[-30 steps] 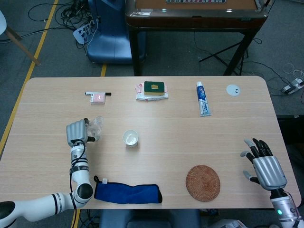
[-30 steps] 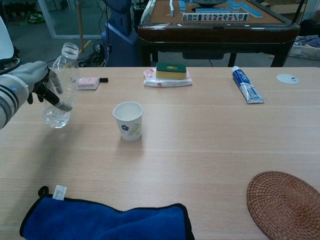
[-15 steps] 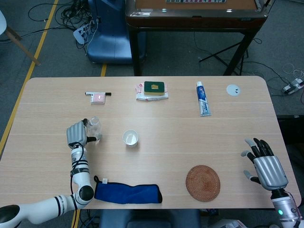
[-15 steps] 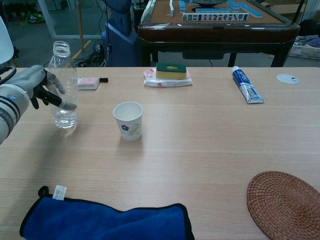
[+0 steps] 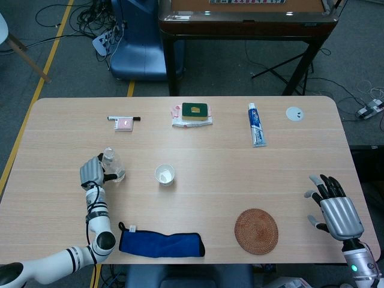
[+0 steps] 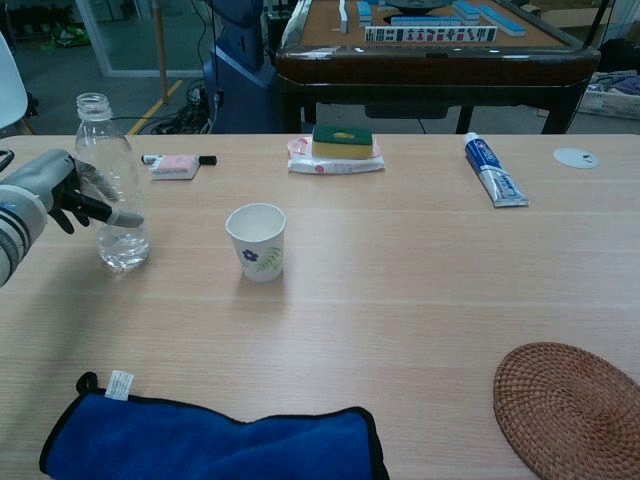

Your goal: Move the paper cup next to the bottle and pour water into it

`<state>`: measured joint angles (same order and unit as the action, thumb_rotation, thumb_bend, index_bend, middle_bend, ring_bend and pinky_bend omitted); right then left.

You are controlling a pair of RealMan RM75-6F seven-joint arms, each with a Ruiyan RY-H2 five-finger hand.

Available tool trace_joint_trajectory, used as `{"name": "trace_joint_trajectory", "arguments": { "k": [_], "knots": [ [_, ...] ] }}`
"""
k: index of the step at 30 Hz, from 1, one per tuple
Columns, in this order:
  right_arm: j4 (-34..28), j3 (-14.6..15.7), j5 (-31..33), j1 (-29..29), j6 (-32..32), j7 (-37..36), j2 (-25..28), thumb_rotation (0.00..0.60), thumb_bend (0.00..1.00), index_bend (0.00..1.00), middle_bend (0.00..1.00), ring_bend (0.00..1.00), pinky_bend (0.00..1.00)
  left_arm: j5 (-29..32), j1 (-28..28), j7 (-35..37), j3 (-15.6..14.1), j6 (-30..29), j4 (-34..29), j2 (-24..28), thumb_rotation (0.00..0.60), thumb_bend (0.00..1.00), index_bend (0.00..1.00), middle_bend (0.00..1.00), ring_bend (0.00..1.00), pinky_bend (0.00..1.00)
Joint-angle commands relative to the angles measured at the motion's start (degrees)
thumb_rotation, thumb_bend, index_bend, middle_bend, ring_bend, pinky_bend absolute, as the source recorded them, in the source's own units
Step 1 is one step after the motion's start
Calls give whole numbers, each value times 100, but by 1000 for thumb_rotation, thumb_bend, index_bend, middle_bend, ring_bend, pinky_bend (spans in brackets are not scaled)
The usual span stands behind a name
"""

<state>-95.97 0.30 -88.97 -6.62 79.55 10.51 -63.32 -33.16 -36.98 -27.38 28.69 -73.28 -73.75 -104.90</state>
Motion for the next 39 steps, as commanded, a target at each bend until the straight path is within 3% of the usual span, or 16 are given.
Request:
{"name": "trace_joint_trajectory", "arguments": {
  "k": [1, 7, 14, 21, 39],
  "knots": [
    [4, -1, 5, 0, -2, 1, -2, 600, 191, 393, 103, 0, 82, 3, 26, 78, 6, 70, 32, 9, 600, 34, 711, 783, 497, 463],
    [9, -1, 11, -5, -13, -4, -4, 600, 192, 393, 103, 0, 82, -153, 66, 327, -8, 155, 24, 49, 600, 34, 663, 730, 474, 424],
    [0, 3, 6, -5, -12, 15, -8, 600, 192, 393, 103, 0, 82, -212, 130, 486, -31, 258, -117, 153, 600, 34, 568, 573, 384, 383],
    [0, 6, 2, -5, -11, 14, -10, 600, 192, 393, 103, 0, 82, -69, 155, 445, -42, 385, -258, 270, 600, 34, 473, 499, 324, 349],
    [4, 9, 8, -13, -27, 14, -12, 600, 191, 394, 103, 0, 82, -126, 150, 498, -167, 375, -313, 335, 600, 34, 389, 433, 287, 324]
  ]
}}
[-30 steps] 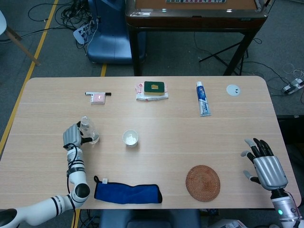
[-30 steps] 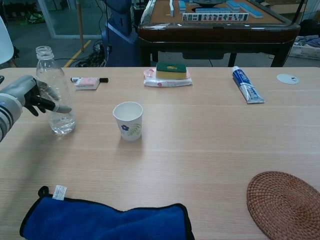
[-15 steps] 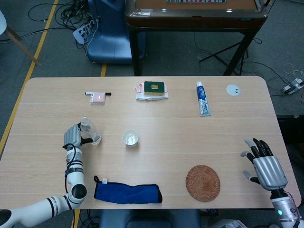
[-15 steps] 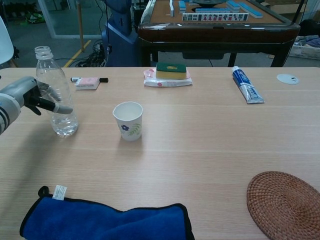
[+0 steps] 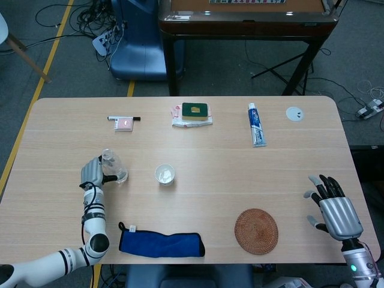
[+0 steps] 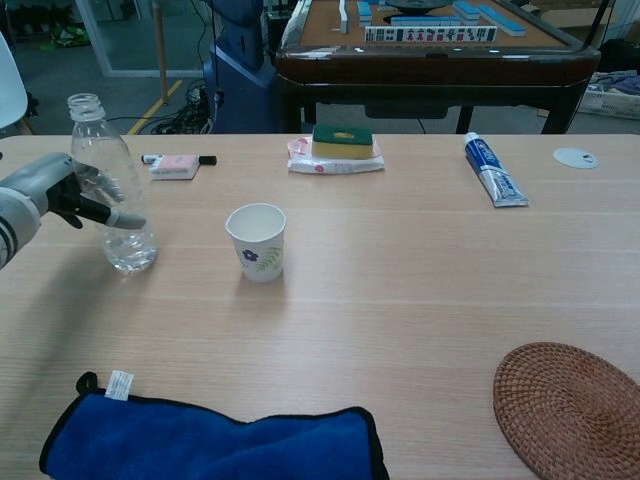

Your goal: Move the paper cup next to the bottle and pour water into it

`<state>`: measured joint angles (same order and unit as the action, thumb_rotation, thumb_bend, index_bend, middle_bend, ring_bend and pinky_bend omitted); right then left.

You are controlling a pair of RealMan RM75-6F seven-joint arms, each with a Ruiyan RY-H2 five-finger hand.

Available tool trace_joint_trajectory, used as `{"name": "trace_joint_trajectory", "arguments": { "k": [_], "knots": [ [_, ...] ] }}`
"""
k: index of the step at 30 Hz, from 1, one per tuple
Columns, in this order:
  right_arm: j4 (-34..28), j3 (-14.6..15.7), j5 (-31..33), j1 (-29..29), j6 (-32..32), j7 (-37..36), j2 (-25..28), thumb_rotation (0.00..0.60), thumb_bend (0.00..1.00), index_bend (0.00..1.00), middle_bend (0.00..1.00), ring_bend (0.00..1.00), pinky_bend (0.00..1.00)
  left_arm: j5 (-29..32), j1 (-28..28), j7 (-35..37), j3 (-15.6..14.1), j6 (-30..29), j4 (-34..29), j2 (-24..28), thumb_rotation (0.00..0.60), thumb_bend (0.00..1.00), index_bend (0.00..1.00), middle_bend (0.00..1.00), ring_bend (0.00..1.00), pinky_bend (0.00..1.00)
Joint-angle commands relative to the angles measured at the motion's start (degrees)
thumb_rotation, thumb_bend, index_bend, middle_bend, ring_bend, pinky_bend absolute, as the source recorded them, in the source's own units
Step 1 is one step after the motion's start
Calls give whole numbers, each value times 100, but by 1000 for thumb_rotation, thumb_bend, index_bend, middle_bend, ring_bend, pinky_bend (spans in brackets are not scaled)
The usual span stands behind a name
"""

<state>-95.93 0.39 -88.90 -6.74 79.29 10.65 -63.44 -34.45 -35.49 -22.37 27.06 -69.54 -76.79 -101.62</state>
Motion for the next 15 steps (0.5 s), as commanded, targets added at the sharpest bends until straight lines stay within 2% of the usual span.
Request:
{"name": "trace_joint_trajectory", "arguments": {
  "k": [1, 15],
  "knots": [
    [-1, 0, 2, -1, -3, -2, 0, 600, 192, 393, 103, 0, 82, 5, 1, -9, -10, 2, -20, 13, 600, 34, 384, 430, 285, 322],
    [10, 4, 6, -2, -9, -1, -9, 600, 191, 393, 103, 0, 82, -49, 26, -42, -137, 0, -131, 95, 600, 34, 235, 346, 220, 287]
  ]
}}
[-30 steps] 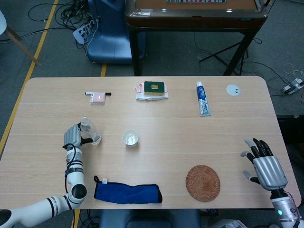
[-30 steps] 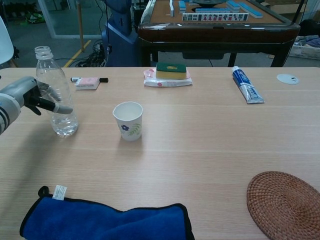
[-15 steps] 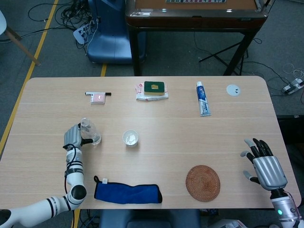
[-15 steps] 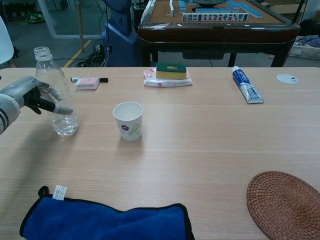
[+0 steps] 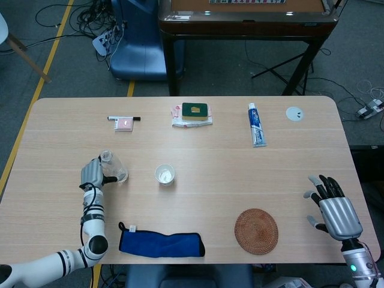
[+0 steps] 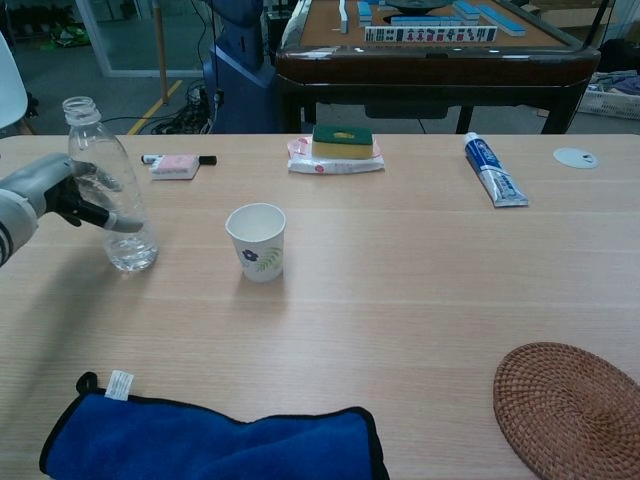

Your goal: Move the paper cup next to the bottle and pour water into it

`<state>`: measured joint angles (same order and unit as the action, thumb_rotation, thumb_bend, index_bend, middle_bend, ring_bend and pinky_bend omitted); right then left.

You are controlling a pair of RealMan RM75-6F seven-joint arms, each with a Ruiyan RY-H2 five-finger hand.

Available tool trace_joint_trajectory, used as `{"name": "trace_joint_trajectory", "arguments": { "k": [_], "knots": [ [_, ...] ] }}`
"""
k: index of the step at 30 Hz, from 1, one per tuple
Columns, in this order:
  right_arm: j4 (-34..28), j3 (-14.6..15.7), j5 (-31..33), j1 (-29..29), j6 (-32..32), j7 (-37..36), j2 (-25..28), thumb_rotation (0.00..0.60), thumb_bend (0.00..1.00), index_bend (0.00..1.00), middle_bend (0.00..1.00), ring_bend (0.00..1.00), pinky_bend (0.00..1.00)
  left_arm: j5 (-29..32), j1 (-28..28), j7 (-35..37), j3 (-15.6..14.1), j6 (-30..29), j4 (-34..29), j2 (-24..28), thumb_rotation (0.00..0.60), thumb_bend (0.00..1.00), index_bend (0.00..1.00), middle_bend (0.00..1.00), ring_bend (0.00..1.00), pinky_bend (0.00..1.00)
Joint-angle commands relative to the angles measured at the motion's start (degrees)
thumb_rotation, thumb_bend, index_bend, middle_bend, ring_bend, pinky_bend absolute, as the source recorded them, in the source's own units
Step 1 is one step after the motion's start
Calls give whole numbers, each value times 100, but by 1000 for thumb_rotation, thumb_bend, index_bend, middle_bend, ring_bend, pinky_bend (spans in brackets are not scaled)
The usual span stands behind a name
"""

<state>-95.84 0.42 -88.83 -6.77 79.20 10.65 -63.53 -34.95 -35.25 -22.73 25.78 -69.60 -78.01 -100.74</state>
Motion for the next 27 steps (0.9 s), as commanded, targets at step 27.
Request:
{"name": "trace_joint_trajectory", "arguments": {
  "k": [27],
  "knots": [
    [-24, 14, -34, 1, 12, 3, 13, 600, 192, 393, 103, 0, 82, 55, 14, -268, -156, -137, -428, 190, 600, 33, 69, 192, 92, 239]
  ]
}}
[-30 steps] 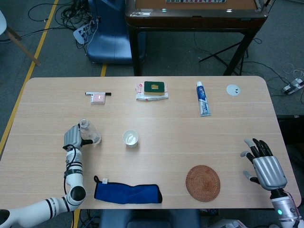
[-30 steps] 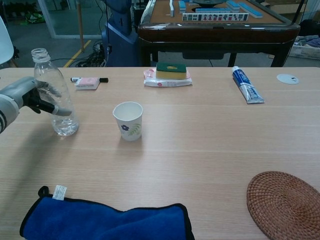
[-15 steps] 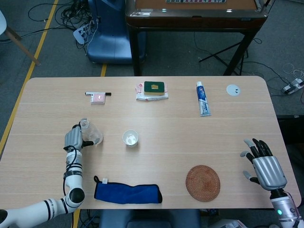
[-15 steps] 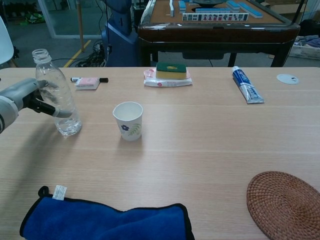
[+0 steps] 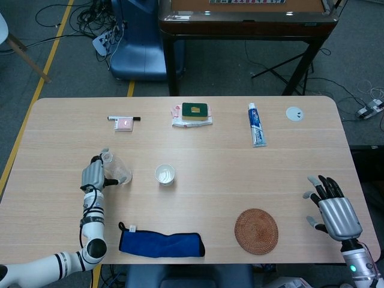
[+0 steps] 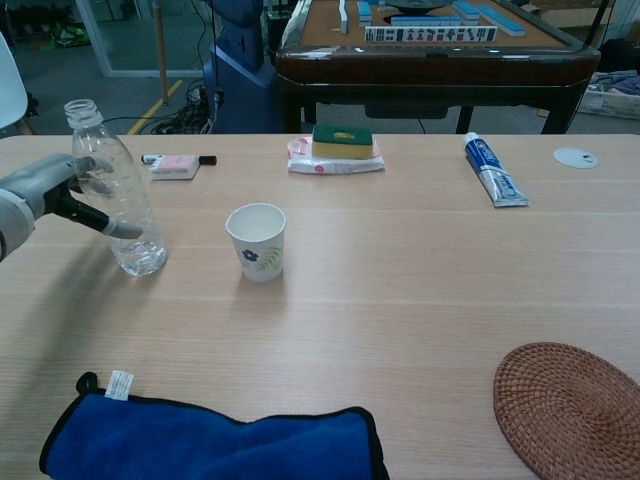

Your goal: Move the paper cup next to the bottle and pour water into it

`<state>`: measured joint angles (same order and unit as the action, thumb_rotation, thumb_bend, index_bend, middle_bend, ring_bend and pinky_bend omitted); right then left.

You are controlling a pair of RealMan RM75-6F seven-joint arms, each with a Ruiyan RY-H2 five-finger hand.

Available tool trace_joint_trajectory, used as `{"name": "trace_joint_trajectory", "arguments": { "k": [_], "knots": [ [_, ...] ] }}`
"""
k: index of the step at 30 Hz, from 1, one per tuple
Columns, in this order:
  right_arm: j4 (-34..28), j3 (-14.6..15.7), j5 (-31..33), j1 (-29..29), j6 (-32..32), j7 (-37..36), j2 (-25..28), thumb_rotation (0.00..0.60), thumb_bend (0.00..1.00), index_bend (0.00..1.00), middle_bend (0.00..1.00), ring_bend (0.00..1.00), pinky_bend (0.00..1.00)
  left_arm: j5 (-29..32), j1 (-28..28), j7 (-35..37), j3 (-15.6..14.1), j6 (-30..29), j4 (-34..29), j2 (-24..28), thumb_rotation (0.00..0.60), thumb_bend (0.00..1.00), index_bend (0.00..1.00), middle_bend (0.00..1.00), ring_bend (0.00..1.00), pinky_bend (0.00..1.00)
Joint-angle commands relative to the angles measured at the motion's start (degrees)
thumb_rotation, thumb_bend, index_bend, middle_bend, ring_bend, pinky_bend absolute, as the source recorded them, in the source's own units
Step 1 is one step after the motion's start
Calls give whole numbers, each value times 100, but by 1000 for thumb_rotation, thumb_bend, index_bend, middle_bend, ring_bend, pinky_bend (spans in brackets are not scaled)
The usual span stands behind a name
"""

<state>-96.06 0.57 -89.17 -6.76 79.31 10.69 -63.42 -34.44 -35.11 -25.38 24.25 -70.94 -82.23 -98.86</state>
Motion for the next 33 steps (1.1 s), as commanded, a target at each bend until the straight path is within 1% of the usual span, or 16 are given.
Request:
{"name": "trace_joint_trajectory", "arguments": {
  "k": [1, 8, 13, 26, 33],
  "knots": [
    [-1, 0, 1, 0, 0, -2, 2, 600, 192, 393, 103, 0, 82, 7, 2, -7, -6, -8, -11, 6, 600, 33, 68, 192, 91, 239],
    [-4, -1, 13, -2, -11, -2, 3, 600, 191, 393, 103, 0, 82, 43, 11, -22, -22, -6, -49, 45, 600, 32, 59, 177, 78, 231],
    [-13, 0, 7, -1, -6, 10, 6, 600, 191, 393, 103, 0, 82, 44, 12, -55, -47, -24, -121, 77, 600, 13, 46, 161, 64, 225],
    [-13, 13, -3, -5, -23, 28, -5, 600, 192, 393, 103, 0, 82, 97, 33, -265, -153, -124, -439, 234, 600, 0, 1, 121, 31, 202],
    [-24, 15, -11, 0, -12, 32, 4, 600, 191, 393, 103, 0, 82, 73, 85, -303, -258, -155, -620, 329, 600, 0, 0, 98, 12, 194]
  ]
}}
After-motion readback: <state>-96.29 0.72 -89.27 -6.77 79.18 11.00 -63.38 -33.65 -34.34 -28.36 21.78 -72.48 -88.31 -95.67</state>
